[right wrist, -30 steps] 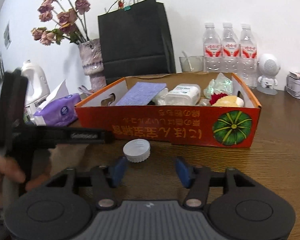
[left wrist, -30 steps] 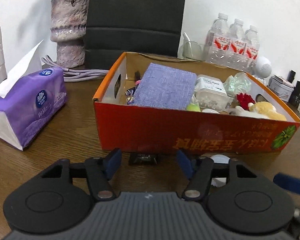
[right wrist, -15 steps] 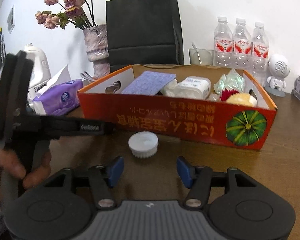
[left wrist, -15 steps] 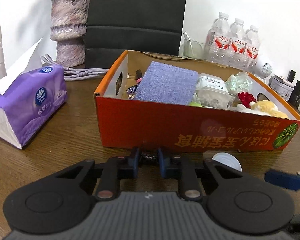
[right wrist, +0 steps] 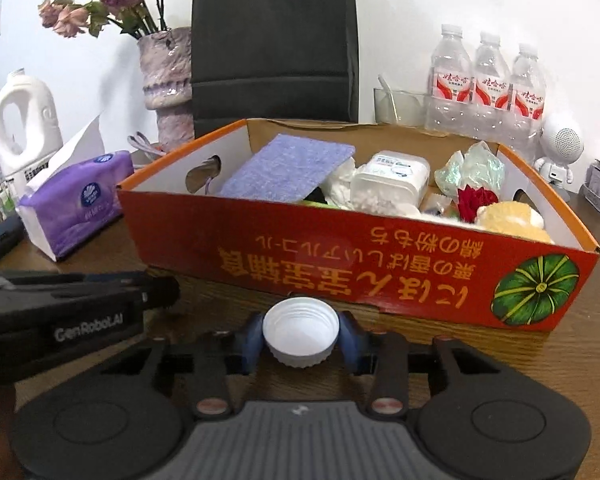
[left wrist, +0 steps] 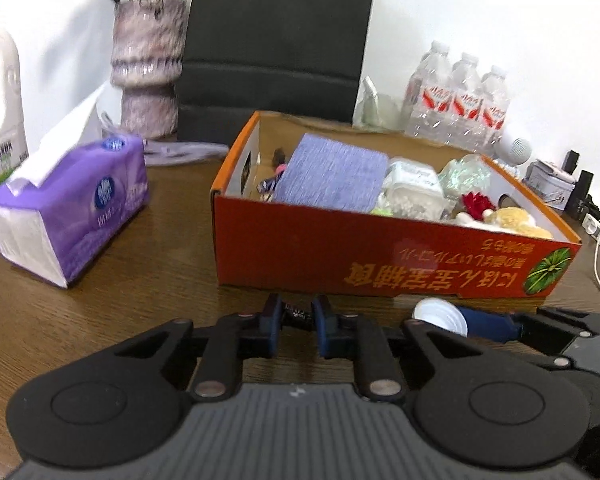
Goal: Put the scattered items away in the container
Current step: 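Carry the cap and black item over the cardboard box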
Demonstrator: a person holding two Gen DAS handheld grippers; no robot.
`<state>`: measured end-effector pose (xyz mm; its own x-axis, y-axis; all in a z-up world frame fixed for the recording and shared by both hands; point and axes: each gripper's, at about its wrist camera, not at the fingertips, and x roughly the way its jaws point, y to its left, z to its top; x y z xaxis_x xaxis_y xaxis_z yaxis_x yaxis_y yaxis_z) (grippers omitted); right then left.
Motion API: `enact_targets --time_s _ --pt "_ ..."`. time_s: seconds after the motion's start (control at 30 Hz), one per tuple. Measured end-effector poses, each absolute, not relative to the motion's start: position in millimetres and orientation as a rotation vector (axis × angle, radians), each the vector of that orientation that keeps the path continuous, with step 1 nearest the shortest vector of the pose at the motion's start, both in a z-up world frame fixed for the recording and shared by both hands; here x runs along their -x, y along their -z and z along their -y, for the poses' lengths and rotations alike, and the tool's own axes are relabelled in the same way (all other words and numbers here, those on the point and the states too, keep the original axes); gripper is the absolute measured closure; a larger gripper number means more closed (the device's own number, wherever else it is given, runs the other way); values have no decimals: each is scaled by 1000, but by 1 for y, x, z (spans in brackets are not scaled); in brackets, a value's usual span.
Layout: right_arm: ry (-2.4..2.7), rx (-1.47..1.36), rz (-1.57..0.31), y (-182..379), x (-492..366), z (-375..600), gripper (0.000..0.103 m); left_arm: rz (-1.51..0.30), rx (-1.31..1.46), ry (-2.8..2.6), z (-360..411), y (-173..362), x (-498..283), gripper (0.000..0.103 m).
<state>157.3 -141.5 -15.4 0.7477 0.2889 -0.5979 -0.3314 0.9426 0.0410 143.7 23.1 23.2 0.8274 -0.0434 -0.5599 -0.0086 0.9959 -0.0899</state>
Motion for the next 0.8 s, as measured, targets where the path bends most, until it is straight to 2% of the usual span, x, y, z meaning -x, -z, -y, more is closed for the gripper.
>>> enact_targets --time_s 0.33,0.5,0.8 --pt "-220 -28 -504 -10 -80 205 64 -323 126 75 2 -49 -30 85" --pt "-219 -60 -464 -23 -32 222 64 -155 43 66 25 -65 30 85" --pt "-265 -56 -223 -36 84 223 64 -57 27 73 46 -58 121 84"
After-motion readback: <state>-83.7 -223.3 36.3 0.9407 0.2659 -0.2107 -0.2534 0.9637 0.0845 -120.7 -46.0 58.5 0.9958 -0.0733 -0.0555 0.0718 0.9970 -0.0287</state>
